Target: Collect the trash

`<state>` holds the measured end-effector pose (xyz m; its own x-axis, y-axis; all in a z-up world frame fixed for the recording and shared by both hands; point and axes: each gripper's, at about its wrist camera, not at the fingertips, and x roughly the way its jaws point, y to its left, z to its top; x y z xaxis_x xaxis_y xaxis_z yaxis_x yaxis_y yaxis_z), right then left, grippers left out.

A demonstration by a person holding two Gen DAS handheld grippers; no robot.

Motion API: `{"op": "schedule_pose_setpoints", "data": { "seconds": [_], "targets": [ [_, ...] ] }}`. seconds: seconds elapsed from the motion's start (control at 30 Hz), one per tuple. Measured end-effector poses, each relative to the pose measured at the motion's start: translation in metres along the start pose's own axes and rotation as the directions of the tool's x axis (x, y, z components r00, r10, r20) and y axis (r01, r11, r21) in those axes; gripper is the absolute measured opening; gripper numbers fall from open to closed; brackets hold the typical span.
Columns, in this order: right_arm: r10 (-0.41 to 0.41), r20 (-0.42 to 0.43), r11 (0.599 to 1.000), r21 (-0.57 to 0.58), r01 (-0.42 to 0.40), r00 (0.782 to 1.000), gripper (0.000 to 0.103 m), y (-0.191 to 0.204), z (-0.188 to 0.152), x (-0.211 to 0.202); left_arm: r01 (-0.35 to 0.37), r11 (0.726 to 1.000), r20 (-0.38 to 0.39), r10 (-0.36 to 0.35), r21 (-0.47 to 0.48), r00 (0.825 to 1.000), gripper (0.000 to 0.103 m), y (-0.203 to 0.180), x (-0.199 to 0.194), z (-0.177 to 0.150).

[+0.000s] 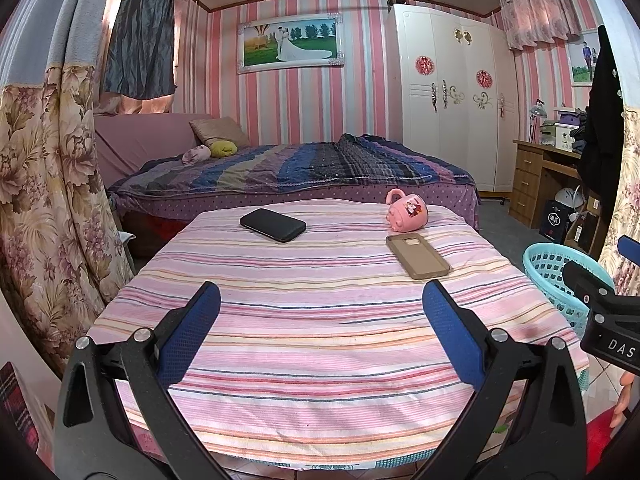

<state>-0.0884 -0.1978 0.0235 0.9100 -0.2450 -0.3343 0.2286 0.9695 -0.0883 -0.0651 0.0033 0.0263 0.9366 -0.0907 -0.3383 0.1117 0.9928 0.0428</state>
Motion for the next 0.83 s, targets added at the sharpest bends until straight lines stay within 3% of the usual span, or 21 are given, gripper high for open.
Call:
{"op": "schedule_pose_setpoints", "data": {
  "seconds": [0.83],
  "targets": [
    [-0.009, -0.009, 1.000, 0.014, 0.009, 1.000, 0.098, -0.0030, -0.0001, -0.0004, 0.003, 1.000, -0.011, -0.003, -0.018, 1.000, 0.098, 0.0077, 0.0021, -0.0002]
  ]
}}
